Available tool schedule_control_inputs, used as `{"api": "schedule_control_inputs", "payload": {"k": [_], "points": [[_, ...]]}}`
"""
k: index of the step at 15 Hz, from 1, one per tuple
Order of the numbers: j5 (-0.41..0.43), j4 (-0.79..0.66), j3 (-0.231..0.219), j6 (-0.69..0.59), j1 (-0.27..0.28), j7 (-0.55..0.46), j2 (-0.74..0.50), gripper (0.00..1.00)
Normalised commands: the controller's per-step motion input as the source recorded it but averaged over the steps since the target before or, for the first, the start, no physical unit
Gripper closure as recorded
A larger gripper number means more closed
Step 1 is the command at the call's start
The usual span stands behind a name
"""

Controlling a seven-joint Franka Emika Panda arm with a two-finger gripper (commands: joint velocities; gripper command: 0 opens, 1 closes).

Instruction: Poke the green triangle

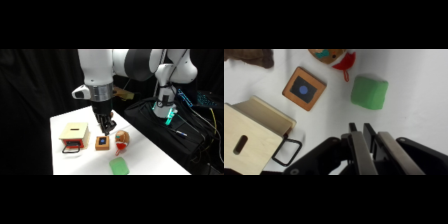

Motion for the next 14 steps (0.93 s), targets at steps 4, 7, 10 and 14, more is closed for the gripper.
{"api": "schedule_control_inputs", "payload": {"k": [4, 7, 10, 14], "points": [[0.032, 0.24, 0.022, 0.17, 0.034, -0.05, 0.37, 0.97], [0.179, 0.21, 0.061, 0.21, 0.000, -0.11, 0.36, 0.98], [0.206, 0.15, 0.074, 0.26, -0.009, -0.13, 0.29, 0.99], [0.200, 0.04, 0.078, 0.29, -0.014, -0.14, 0.22, 0.98]]}}
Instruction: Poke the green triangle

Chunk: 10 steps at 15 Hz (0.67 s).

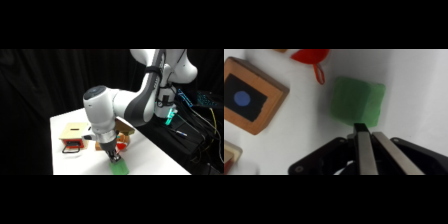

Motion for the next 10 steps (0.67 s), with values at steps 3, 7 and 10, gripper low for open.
{"api": "schedule_control_inputs", "payload": {"k": [3, 7, 10], "points": [[0.177, -0.03, 0.075, 0.23, -0.030, -0.16, 0.17, 0.99], [0.134, 0.00, 0.049, 0.11, -0.032, -0.15, 0.15, 0.99], [0.057, -0.03, -0.013, -0.01, -0.006, -0.09, 0.01, 0.99]]}}
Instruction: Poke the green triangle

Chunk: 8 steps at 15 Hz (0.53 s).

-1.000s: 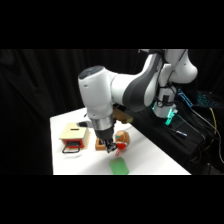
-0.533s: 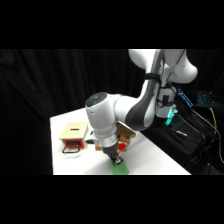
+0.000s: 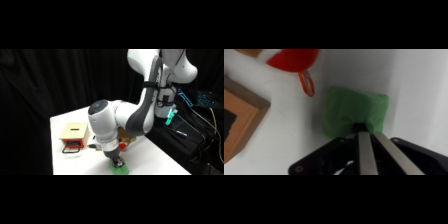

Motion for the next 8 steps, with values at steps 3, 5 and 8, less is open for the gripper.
{"api": "schedule_control_inputs", "payload": {"k": [3, 5, 8], "points": [[0.015, -0.14, -0.043, -0.18, 0.006, -0.04, -0.26, 0.99], [0.000, -0.20, -0.059, -0.28, 0.016, 0.01, -0.43, 0.74], [0.001, -0.22, -0.051, -0.30, 0.010, 0.02, -0.50, 0.62]]}}
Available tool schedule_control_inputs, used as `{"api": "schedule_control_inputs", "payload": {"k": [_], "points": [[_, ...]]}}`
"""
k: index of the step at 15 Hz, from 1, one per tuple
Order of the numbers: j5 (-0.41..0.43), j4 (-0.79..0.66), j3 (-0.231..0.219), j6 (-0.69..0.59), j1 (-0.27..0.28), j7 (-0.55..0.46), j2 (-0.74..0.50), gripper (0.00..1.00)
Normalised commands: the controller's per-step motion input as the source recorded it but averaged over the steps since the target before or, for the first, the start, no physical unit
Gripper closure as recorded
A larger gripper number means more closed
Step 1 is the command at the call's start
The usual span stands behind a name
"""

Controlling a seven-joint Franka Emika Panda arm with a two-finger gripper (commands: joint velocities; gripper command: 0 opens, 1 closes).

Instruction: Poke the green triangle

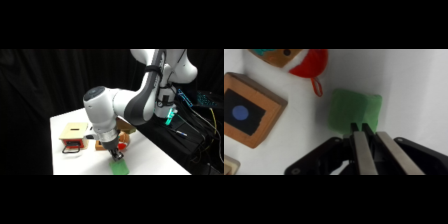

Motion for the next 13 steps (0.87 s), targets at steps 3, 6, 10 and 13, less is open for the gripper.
{"api": "schedule_control_inputs", "payload": {"k": [3, 6, 10, 13], "points": [[0.002, -0.20, -0.043, -0.28, 0.006, 0.04, -0.49, 0.28], [-0.014, -0.18, -0.053, -0.24, -0.004, 0.08, -0.48, 0.00], [-0.070, -0.17, -0.052, -0.26, 0.015, 0.19, -0.46, 0.00], [-0.172, -0.11, -0.046, -0.28, 0.017, 0.19, -0.39, 0.00]]}}
